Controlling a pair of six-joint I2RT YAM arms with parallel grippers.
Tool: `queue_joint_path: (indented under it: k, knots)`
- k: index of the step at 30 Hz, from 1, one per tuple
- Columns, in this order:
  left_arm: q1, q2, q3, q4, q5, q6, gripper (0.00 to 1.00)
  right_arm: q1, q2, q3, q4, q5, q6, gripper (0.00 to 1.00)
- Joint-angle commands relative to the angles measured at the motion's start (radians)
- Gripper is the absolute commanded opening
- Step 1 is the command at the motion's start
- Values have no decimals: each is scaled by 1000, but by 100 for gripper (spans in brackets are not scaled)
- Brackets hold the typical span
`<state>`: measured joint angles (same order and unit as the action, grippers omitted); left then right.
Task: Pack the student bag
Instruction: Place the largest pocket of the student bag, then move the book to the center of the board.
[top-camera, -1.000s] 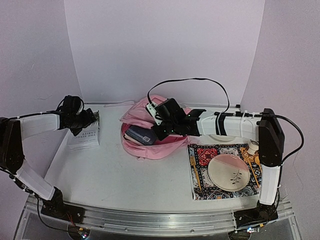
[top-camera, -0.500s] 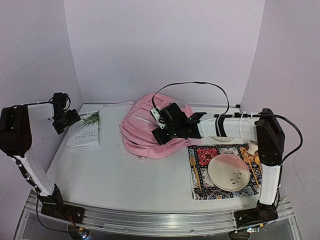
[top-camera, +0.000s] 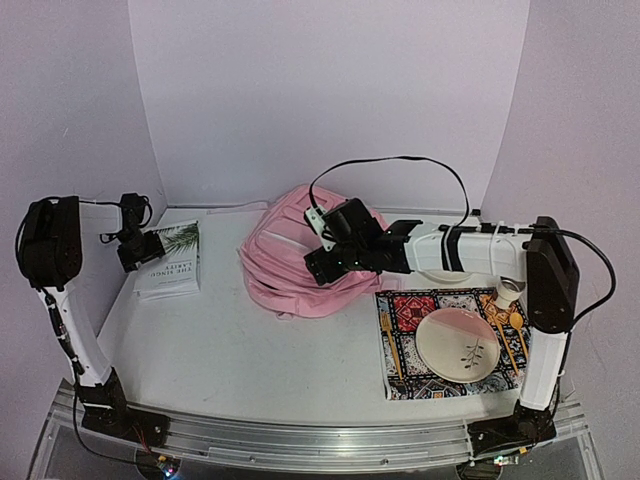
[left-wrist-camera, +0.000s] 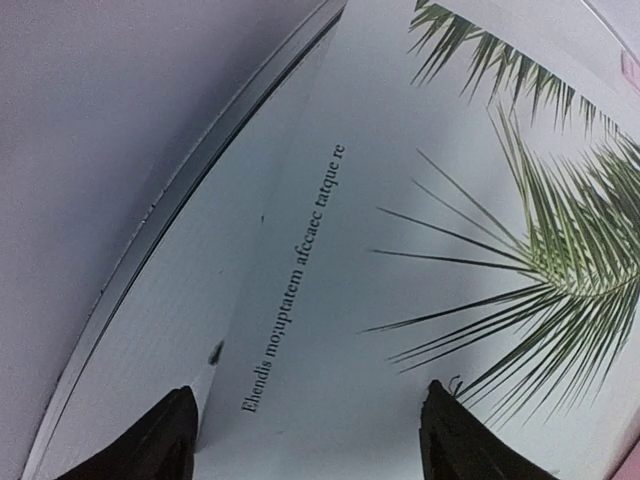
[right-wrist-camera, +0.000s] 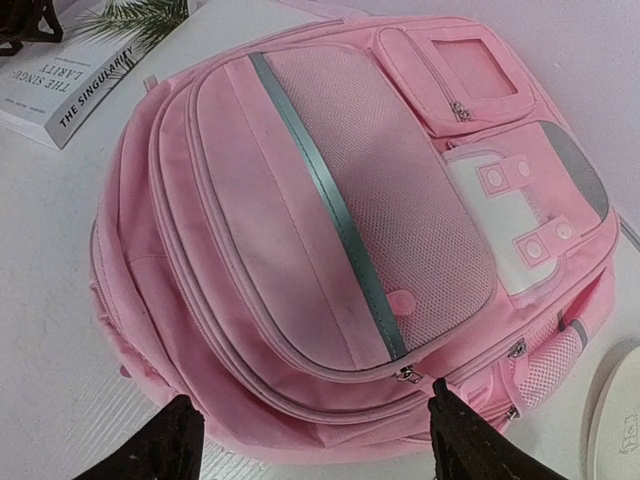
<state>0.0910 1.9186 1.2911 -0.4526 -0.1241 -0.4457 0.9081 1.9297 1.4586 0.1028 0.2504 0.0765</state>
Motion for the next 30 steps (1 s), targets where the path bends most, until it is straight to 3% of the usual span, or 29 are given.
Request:
queue_joint_path:
  k: [1,8,14,22,26,30]
  knots:
    - [3,-35,-60,-29,79,10,70,-2,-58,-4,2,-12,20,78]
    - [-33,-128,-220,-40,121,-36,57,-2,-55,6,11,-34,29,78]
    - [-169,-213,-332,-69,121,-107,42,0,-56,11,15,-52,35,78]
    - [-344,-392,-490,-173,121,-272,42,0,-84,-17,15,-50,31,78]
    - [-374,-520,-525,-249,164,-305,44,0,-98,-29,17,-54,29,78]
    - [-370,-590,-450,-319,138,-272,57,-1,-101,-21,18,-74,29,78]
